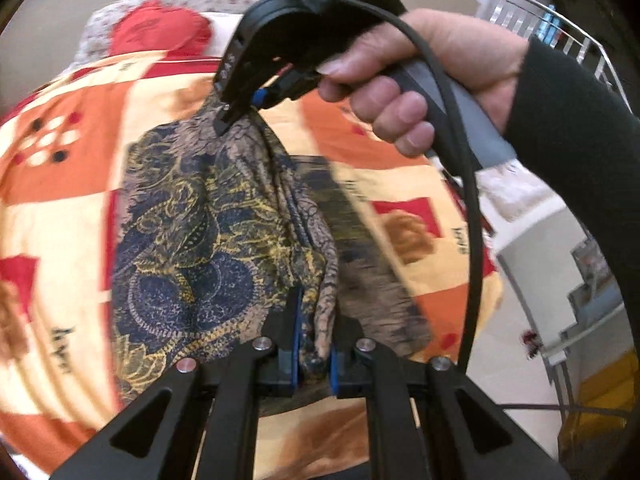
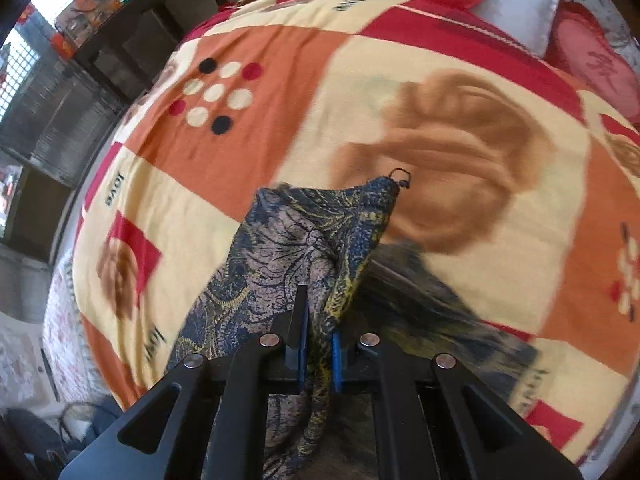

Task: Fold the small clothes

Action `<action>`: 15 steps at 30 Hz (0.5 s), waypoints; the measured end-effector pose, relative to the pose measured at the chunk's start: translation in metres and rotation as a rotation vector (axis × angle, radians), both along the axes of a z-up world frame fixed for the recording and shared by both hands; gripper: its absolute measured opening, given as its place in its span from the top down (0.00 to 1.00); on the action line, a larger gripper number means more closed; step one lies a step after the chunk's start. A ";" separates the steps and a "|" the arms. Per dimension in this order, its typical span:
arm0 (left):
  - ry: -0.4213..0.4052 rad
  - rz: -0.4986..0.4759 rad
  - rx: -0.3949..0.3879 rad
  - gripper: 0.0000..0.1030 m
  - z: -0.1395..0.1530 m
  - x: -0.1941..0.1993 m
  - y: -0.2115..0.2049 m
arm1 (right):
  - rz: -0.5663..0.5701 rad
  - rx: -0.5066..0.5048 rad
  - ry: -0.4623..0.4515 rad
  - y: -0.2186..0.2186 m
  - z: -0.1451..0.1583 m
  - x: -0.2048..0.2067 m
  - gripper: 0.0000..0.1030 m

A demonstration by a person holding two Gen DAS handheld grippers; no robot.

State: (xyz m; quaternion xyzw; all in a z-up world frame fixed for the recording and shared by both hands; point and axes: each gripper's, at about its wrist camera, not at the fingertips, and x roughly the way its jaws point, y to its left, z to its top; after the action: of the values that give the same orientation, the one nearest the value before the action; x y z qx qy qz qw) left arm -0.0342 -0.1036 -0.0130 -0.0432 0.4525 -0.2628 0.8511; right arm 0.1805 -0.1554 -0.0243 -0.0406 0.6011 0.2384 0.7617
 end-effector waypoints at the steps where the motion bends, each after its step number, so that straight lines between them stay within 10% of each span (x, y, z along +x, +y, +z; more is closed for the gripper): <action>1: -0.001 -0.016 -0.006 0.90 -0.002 0.001 -0.011 | 0.003 -0.023 0.005 -0.013 0.000 -0.001 0.81; 15: 0.112 -0.107 -0.006 0.90 -0.053 0.011 -0.089 | -0.104 -0.058 0.023 -0.100 -0.079 -0.012 0.78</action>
State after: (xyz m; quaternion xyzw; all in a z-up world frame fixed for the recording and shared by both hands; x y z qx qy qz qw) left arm -0.0233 -0.1923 -0.0663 -0.0364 0.5001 -0.3065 0.8091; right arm 0.1686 -0.2551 -0.1035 -0.0285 0.6177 0.1813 0.7647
